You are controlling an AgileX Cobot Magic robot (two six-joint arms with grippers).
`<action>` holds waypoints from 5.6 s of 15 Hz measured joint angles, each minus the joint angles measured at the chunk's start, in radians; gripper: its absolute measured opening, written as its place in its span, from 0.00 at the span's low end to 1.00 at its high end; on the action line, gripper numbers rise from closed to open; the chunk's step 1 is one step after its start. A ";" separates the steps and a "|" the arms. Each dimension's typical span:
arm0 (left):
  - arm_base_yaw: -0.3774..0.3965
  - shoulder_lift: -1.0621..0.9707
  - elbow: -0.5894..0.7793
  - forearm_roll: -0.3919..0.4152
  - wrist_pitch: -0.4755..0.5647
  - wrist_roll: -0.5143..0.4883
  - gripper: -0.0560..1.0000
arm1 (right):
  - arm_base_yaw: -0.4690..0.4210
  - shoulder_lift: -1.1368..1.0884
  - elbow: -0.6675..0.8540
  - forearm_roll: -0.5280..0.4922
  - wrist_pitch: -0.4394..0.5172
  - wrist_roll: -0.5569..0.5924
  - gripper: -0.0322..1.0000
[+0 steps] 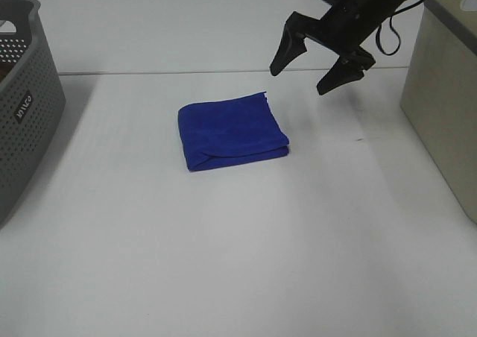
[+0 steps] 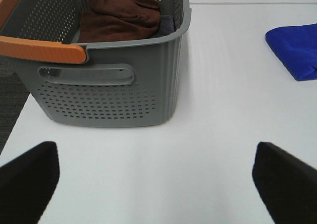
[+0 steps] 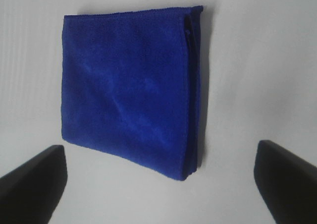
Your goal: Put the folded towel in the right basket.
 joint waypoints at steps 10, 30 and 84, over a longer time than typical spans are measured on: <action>0.000 0.000 0.000 0.000 0.000 0.000 0.99 | 0.000 0.234 -0.176 0.050 0.015 0.021 0.96; 0.000 0.000 0.000 0.000 0.000 0.000 0.99 | 0.249 0.378 -0.255 0.205 -0.026 0.075 0.11; 0.000 0.000 0.000 0.068 0.000 0.000 0.99 | -0.199 -1.619 1.161 -0.479 0.025 0.197 0.99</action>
